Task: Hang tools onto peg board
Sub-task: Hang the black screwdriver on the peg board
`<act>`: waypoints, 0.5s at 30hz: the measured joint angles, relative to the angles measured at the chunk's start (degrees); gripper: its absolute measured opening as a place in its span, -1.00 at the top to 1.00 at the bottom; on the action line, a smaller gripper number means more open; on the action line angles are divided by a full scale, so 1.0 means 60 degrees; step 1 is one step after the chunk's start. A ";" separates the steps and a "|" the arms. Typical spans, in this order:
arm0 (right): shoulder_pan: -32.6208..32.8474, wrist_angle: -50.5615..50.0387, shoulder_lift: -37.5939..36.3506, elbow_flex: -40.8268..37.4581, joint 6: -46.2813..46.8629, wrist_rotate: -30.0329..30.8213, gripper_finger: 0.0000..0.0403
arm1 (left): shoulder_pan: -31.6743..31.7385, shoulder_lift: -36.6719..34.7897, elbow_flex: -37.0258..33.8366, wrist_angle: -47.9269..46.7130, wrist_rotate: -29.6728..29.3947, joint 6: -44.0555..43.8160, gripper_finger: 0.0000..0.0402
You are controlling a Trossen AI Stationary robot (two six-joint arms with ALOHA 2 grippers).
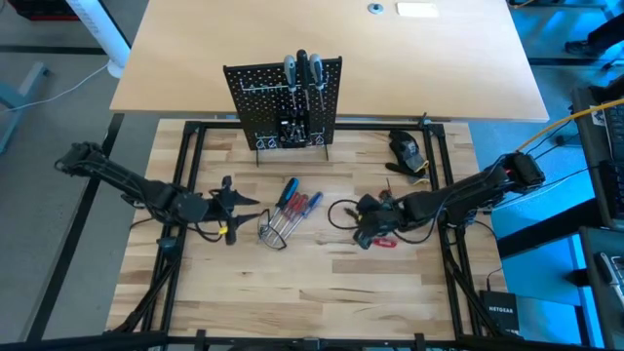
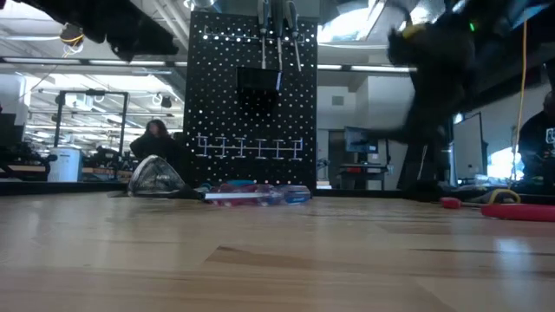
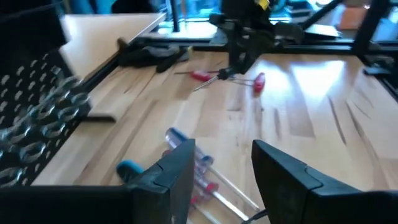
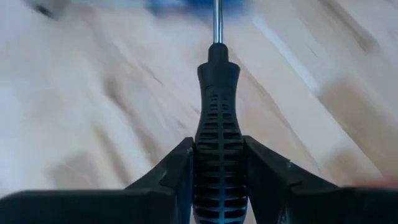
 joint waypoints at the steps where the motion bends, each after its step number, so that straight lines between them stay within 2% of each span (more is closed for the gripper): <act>1: 0.0053 0.0302 0.0000 0.0105 -0.0227 -0.0026 0.42 | -0.0046 0.0141 0.0000 0.0187 0.0023 0.0218 0.26; 5: 0.0090 0.1583 0.0000 0.0211 -0.1142 -0.0076 0.41 | -0.0136 0.0925 0.0233 0.0684 0.0120 0.0841 0.26; 10: 0.0090 0.2392 0.0033 0.0211 -0.1419 -0.0121 0.41 | -0.0132 0.2333 0.1187 0.0732 0.0205 0.2158 0.26; 15: 0.0090 0.2530 0.0106 0.0207 -0.1446 -0.0253 0.44 | -0.0094 0.3854 0.2287 0.0747 -0.0573 0.3977 0.26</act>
